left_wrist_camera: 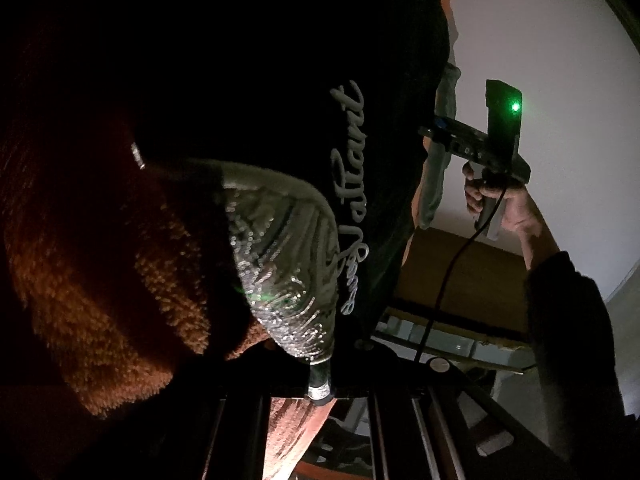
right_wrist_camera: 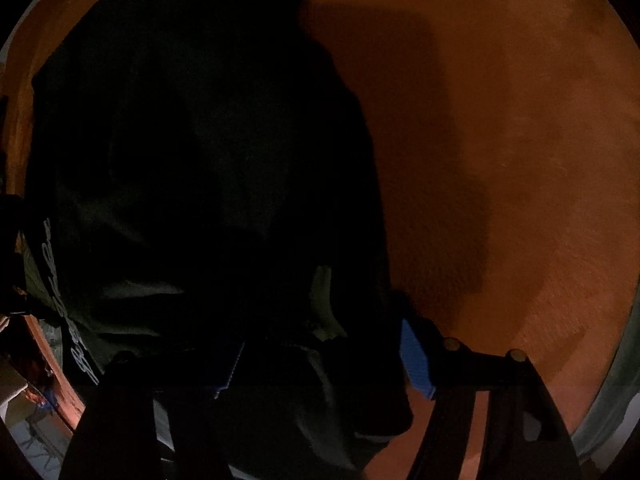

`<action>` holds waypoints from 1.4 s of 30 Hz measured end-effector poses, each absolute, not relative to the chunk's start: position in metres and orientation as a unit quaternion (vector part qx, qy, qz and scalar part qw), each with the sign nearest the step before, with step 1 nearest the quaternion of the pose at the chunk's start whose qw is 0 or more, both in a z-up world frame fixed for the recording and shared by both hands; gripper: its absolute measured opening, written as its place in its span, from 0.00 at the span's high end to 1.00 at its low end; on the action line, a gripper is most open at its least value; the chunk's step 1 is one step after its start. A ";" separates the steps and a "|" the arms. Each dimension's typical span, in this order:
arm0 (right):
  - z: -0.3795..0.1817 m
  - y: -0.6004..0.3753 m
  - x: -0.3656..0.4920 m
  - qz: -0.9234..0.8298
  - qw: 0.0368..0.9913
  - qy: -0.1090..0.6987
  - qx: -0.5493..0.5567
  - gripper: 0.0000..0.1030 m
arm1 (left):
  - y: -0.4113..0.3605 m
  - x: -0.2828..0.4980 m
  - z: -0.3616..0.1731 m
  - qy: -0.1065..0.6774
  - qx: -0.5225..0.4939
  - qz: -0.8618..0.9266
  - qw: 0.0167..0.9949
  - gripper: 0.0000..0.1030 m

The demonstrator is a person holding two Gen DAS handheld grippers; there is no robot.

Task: Fold clothes

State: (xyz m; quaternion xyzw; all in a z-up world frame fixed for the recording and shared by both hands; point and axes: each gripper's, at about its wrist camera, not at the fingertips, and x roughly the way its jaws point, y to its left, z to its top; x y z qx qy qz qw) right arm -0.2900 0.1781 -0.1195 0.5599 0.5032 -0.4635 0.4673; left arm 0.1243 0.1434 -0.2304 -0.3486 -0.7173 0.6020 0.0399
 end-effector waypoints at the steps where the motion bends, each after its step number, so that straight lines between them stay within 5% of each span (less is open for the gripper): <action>1: -0.117 0.178 -0.291 -0.461 0.470 0.503 0.560 0.62 | 0.144 0.120 -0.229 -0.717 -0.349 0.602 0.039 0.94; 3: -0.110 0.179 -0.291 -0.457 0.479 0.498 0.560 0.91 | 0.144 0.119 -0.229 -0.716 -0.349 0.604 0.039 0.94; 4: -0.106 0.180 -0.290 -0.454 0.485 0.495 0.560 0.93 | 0.144 0.119 -0.229 -0.714 -0.349 0.605 0.039 0.94; 21: 0.023 0.225 -0.338 -0.530 0.559 0.286 0.570 0.94 | 0.064 0.076 -0.120 -0.598 -0.311 0.713 0.194 0.95; 35: 0.187 0.402 -0.348 -0.661 0.602 -0.004 0.448 0.94 | -0.035 0.038 0.122 -0.203 -0.266 0.891 0.307 0.95; 38: 0.188 0.443 -0.295 -0.672 0.607 -0.068 0.419 0.94 | -0.018 0.060 0.116 -0.103 -0.271 0.899 0.328 0.95; 42: 0.085 0.486 -0.188 -0.675 0.551 -0.152 0.467 0.93 | 0.002 0.091 0.045 -0.084 -0.322 0.881 0.336 0.95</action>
